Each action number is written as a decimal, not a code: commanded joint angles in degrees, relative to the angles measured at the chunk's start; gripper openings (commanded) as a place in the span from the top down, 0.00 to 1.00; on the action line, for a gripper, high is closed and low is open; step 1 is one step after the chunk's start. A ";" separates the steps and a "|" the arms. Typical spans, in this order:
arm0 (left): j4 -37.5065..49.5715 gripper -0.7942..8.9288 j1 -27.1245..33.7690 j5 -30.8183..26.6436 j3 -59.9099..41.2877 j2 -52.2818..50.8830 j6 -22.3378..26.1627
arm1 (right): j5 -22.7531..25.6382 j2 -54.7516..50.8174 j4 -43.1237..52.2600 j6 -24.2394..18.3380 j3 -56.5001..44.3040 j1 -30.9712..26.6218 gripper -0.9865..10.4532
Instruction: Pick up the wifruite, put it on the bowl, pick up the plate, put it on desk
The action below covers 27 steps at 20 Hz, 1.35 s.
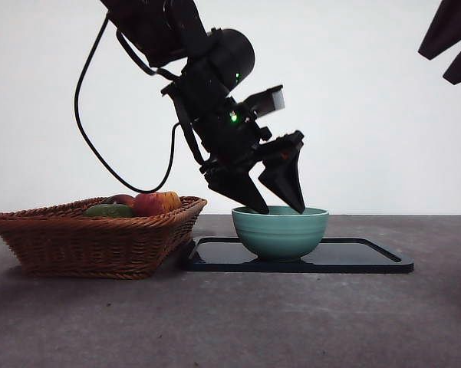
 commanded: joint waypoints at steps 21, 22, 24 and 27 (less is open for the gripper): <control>1.44 0.70 -1.88 -2.49 1.62 4.79 3.30 | 0.22 0.42 -0.11 0.13 0.20 0.39 0.74; 1.66 0.71 -1.88 -2.47 1.62 4.79 3.28 | 0.24 0.44 -0.11 0.13 0.20 0.39 0.74; 1.95 0.74 -1.88 -2.49 1.64 4.48 3.04 | 0.24 0.44 -0.09 0.13 0.20 0.39 0.74; 1.88 0.74 -1.88 -2.47 1.73 2.34 2.82 | 0.24 0.44 -0.11 0.13 0.20 0.39 0.74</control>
